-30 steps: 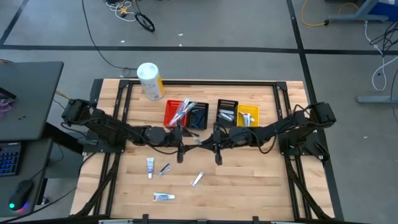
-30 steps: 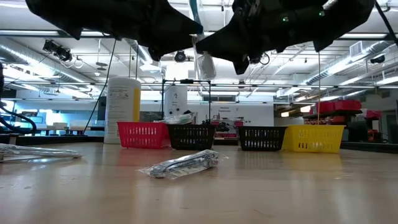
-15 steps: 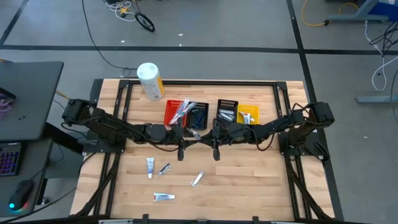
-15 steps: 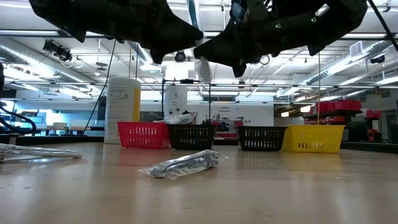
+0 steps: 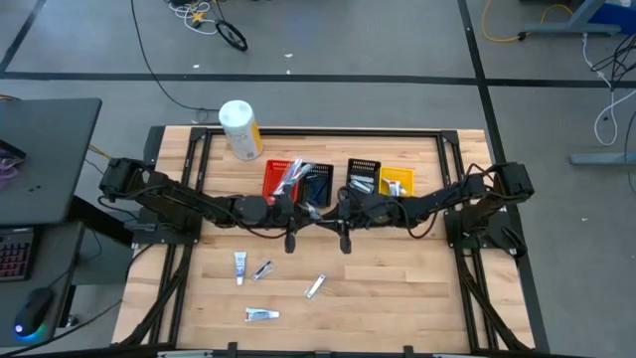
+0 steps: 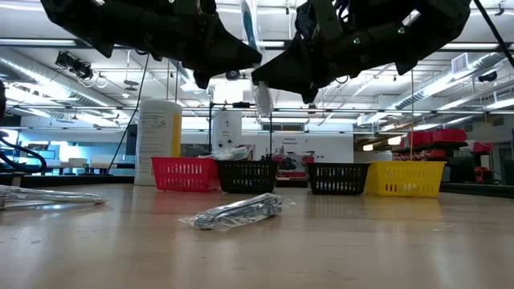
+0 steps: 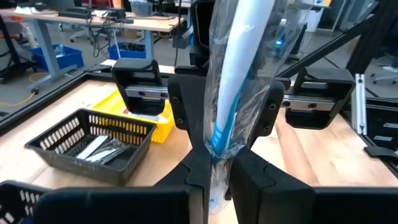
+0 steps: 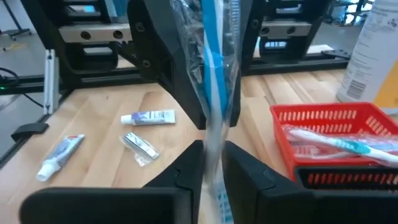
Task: Pick & Place Travel size toiletries
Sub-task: Put the blue toothbrush into the red basket
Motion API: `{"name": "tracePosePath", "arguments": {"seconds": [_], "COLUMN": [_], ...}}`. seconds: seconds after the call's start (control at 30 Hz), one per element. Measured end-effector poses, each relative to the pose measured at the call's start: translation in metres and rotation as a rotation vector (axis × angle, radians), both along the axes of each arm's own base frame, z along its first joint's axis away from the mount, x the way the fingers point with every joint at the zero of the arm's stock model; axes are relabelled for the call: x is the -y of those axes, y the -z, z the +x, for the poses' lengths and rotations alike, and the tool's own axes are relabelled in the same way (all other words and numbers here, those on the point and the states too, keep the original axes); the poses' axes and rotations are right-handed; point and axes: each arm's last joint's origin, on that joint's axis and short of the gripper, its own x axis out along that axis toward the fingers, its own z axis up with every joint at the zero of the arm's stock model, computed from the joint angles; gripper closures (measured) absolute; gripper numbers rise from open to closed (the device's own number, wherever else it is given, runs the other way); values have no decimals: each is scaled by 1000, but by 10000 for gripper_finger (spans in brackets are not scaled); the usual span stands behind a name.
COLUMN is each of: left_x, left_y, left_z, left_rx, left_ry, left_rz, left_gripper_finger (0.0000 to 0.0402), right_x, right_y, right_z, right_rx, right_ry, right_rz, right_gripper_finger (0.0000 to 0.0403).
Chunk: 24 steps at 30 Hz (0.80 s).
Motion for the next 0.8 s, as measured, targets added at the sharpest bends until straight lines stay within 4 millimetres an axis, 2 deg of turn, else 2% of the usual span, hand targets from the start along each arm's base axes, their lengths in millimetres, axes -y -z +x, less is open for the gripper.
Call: {"name": "tracePosePath", "arguments": {"seconds": [0.17, 0.4, 0.6, 0.7, 0.8], "left_x": [-2, -6, -22, -40, -60], "left_y": [5, 16, -16, -30, -30], "left_z": [-1, -6, -24, -41, -59], "left_rx": [-51, -167, -56, -81, -182], "left_ry": [-55, -204, -404, -476, -557], "left_rz": [-4, -7, -74, -93, -126], "left_gripper_finger": [371, 371, 369, 370, 368], "right_x": [8, 19, 20, 20, 20], "right_y": [5, 20, 29, 30, 29], "right_z": [-1, -7, -12, -12, -12], "right_rx": [-51, -223, -335, -335, -335], "right_ry": [23, 85, 94, 93, 93], "right_rz": [-3, 43, 46, 45, 45], "right_gripper_finger": [317, 307, 306, 306, 306]}}
